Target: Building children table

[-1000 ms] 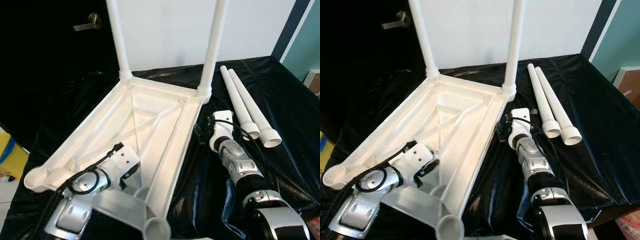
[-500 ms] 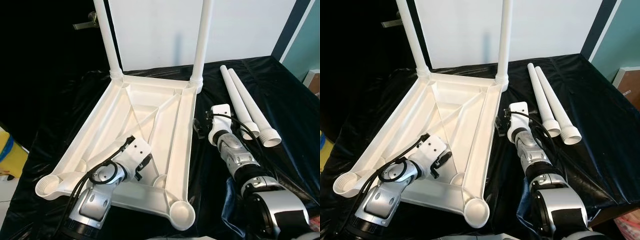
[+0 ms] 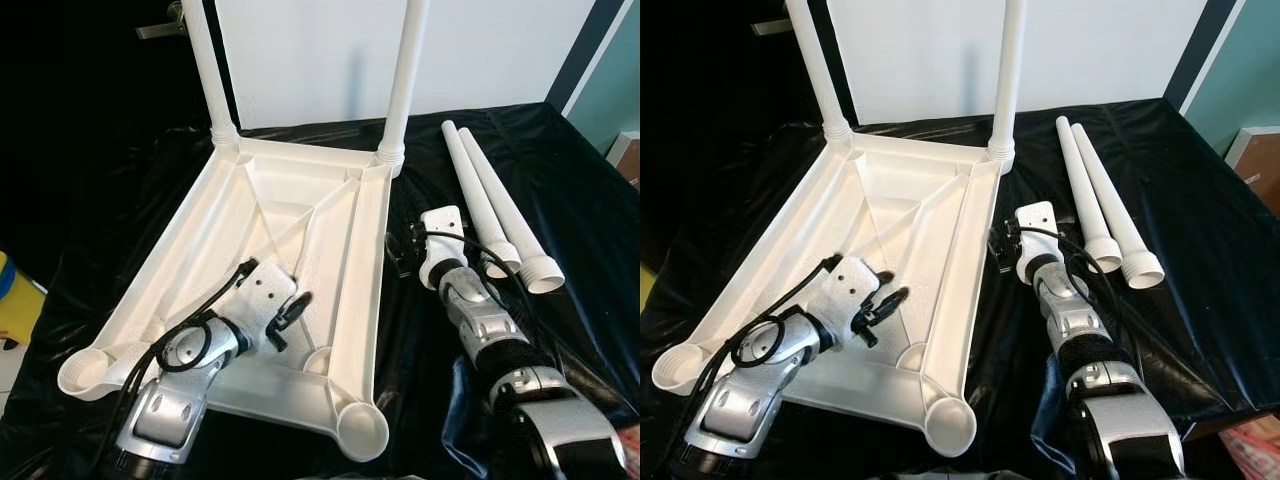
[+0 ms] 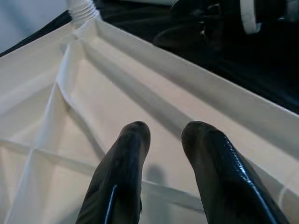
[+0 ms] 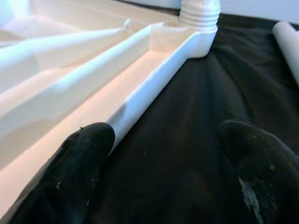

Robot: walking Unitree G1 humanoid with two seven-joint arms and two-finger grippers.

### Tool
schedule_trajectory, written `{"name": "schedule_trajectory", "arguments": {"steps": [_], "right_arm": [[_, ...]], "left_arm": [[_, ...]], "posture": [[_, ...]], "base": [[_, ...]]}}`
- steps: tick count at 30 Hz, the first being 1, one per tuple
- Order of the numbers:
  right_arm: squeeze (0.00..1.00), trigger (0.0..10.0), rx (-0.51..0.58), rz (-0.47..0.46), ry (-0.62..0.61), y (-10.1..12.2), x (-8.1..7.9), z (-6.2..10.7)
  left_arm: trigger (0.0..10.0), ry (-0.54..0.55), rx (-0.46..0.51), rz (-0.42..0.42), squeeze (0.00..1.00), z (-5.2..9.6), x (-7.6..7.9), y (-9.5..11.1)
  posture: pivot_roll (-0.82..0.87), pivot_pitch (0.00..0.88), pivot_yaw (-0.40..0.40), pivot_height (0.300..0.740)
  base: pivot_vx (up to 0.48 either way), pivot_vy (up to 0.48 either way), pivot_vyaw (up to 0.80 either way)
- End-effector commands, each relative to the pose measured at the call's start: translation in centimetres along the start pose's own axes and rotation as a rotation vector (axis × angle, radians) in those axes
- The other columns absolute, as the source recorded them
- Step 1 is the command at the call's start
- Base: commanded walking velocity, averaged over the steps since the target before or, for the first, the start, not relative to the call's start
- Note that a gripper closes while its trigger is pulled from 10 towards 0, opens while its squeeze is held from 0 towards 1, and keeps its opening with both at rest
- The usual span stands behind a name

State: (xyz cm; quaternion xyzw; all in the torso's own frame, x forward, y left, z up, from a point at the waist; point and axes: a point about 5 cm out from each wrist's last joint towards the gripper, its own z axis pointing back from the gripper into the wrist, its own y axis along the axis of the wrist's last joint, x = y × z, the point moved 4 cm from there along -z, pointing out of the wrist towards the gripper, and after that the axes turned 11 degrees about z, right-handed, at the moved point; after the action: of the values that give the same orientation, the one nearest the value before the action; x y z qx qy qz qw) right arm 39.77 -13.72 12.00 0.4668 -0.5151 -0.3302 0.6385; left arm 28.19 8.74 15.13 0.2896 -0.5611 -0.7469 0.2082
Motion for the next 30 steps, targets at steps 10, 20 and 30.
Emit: {"name": "schedule_trajectory", "arguments": {"steps": [10,20,30], "right_arm": [[0.0,10.0,0.118,-0.038,0.004,1.5,1.7,3.8],[0.0,10.0,0.135,-0.055,0.065,1.8,1.7,6.7],[0.0,10.0,0.126,-0.051,0.054,2.5,2.2,7.1]], "left_arm": [[10.0,-0.105,0.076,-0.082,0.0,2.8,1.2,1.5],[10.0,-0.361,-0.069,-0.083,0.0,5.1,3.7,-0.6],[10.0,-0.28,-0.245,-0.228,0.0,3.8,1.6,-4.1]], "posture": [[-0.02,0.056,-0.025,0.74],[-0.03,0.049,-0.021,0.74],[-0.05,0.045,-0.016,0.74]], "base": [[0.0,0.0,0.0],[0.0,0.0,0.0],[0.0,0.0,0.0]]}}
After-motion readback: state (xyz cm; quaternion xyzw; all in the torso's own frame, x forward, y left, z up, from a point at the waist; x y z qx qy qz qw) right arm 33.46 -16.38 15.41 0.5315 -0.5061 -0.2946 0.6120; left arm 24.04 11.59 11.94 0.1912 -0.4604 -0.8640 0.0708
